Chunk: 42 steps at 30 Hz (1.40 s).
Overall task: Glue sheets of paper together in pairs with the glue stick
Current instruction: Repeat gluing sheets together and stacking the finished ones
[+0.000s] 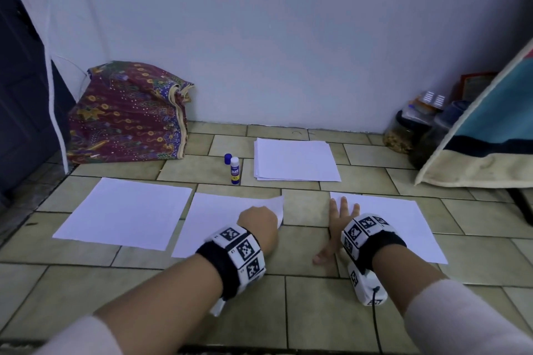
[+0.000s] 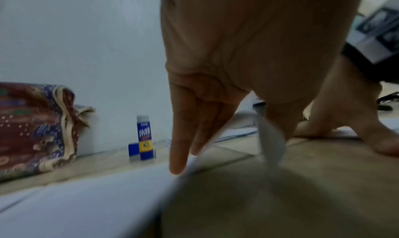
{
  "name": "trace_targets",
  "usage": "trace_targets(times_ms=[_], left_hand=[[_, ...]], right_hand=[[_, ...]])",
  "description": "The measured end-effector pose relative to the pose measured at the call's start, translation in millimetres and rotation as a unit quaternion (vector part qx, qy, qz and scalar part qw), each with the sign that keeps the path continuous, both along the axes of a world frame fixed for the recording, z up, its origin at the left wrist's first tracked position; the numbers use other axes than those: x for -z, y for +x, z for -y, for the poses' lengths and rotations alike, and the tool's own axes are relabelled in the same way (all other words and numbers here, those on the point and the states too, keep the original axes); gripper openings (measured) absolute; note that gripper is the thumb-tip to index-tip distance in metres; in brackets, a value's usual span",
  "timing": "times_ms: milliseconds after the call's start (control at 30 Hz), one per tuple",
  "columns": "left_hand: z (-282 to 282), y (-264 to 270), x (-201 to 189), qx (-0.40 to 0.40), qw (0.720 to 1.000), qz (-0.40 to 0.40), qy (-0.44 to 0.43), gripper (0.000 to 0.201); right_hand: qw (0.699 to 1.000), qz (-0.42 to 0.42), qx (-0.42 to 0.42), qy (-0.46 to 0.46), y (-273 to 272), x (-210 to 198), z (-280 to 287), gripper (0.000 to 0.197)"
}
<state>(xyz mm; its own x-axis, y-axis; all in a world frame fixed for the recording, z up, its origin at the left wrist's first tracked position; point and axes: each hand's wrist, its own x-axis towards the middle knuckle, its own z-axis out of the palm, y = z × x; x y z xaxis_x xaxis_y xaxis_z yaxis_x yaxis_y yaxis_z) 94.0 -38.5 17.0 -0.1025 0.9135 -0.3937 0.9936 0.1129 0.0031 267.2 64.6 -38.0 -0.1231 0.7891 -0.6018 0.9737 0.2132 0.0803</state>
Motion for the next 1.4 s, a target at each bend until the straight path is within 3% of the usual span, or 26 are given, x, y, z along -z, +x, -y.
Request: trace_targets(times_ms=[100,167,333,467,567,633,767,1000,1100,1233,1400], left_hand=[[-3.1,-6.9,9.8,0.01,1.0,-0.009,-0.023,0.066],[-6.6,-19.8,14.7,0.022,0.999,-0.003,-0.031,0.079],[-12.8,-48.9,18.0,0.085,0.993,0.003,-0.08,0.087],[-13.1,-55.7,23.5,0.076,0.995,-0.029,-0.052,0.088],[-12.2,-60.5,26.6,0.043,0.998,-0.012,-0.053,0.091],[-11.0,-61.7,26.1,0.01,0.997,-0.001,-0.074,0.094],[-14.0,-68.4,32.4,0.002,0.992,0.04,-0.118,0.105],[-21.1,-76.8,50.7,0.013,0.992,0.053,-0.111,0.107],[-23.9,-81.2,61.7,0.018,0.993,0.05,-0.108,0.112],[-23.7,-80.8,60.0,0.016,0.993,0.044,-0.11,0.113],[-16.1,-76.8,43.3,0.003,0.994,0.049,-0.102,0.106]], right_hand=[[1.0,0.008,-0.008,0.009,-0.8,-8.9,-3.9,0.153],[0.999,0.011,-0.027,0.038,-0.4,-17.0,-5.4,0.141],[0.997,-0.006,-0.037,0.063,-1.4,-33.7,-12.9,0.109],[0.995,-0.07,-0.016,0.069,-3.8,-52.3,-35.0,0.075],[0.989,-0.092,-0.023,0.116,-9.0,-68.4,-50.0,0.065],[0.975,-0.162,-0.019,0.154,-18.4,-74.8,-54.2,0.062],[0.943,-0.292,-0.049,0.151,-59.4,-74.4,-56.2,0.035],[0.91,-0.408,-0.042,0.06,-159.5,-56.7,-41.1,0.042],[0.915,-0.393,-0.059,0.067,-186.6,-48.7,-38.6,0.033],[0.926,-0.361,-0.073,0.084,-191.2,-48.4,-42.4,0.024],[0.889,-0.456,0.037,0.002,-151.8,-56.7,-43.4,0.03]])
